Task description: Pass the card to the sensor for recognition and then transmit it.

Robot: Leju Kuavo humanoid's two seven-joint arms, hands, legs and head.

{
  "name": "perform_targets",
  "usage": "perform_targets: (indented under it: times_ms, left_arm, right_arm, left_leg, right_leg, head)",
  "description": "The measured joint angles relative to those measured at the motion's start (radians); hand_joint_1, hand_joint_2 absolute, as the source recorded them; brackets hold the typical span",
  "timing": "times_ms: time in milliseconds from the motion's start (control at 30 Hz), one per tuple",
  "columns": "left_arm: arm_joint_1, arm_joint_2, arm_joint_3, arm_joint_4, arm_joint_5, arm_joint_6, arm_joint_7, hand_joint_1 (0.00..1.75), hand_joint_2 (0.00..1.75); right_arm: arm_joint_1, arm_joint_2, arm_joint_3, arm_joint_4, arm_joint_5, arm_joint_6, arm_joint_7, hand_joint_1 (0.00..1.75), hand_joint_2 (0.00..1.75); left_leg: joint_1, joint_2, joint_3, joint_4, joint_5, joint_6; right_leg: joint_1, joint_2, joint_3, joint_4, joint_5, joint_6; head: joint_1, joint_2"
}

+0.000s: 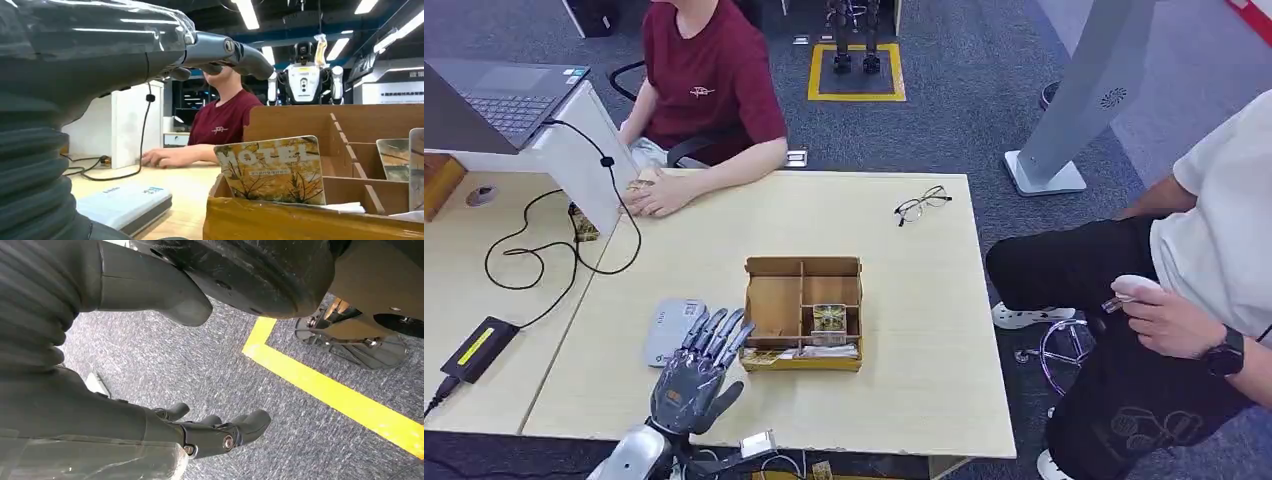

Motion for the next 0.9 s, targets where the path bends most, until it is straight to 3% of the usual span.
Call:
perform_targets:
  times_ms: [367, 400, 433, 900]
  left_arm:
    - [-0.004, -0.006, 0.010, 0.007, 0.008, -0.007, -0.004, 0.00, 1.75]
    - [-0.004, -0.011, 0.010, 0.006, 0.098, -0.025, -0.077, 0.00, 1.75]
    - [-0.004, -0.013, 0.010, 0.004, 0.146, -0.039, -0.110, 0.00, 1.75]
    - [-0.004, -0.019, 0.010, 0.004, 0.170, -0.058, -0.114, 0.00, 1.75]
  right_arm:
    - [0.000, 0.000, 0.000, 0.000, 0.000, 0.000, -0.002, 0.00, 1.75]
    - [0.000, 0.000, -0.003, 0.000, 0.000, 0.000, -0.002, 0.00, 1.75]
    - [0.000, 0.000, -0.004, 0.000, 0.003, 0.000, -0.004, 0.00, 1.75]
    - [0.000, 0.000, -0.006, 0.000, 0.004, 0.000, -0.008, 0.00, 1.75]
  left_leg:
    - [0.000, 0.000, 0.000, 0.000, 0.000, 0.000]
    - [0.000, 0.000, 0.000, 0.000, 0.000, 0.000]
    - [0.000, 0.000, 0.000, 0.000, 0.000, 0.000]
    - [0.000, 0.000, 0.000, 0.000, 0.000, 0.000]
  right_leg:
    - [0.000, 0.000, 0.000, 0.000, 0.000, 0.000]
    - [0.000, 0.000, 0.000, 0.000, 0.000, 0.000]
    - [0.000, 0.000, 0.000, 0.000, 0.000, 0.000]
    - [0.000, 0.000, 0.000, 0.000, 0.000, 0.000]
  head:
    - [0.000, 0.000]
    - [0.000, 0.000]
    - [0.000, 0.000]
    - [0.000, 0.000]
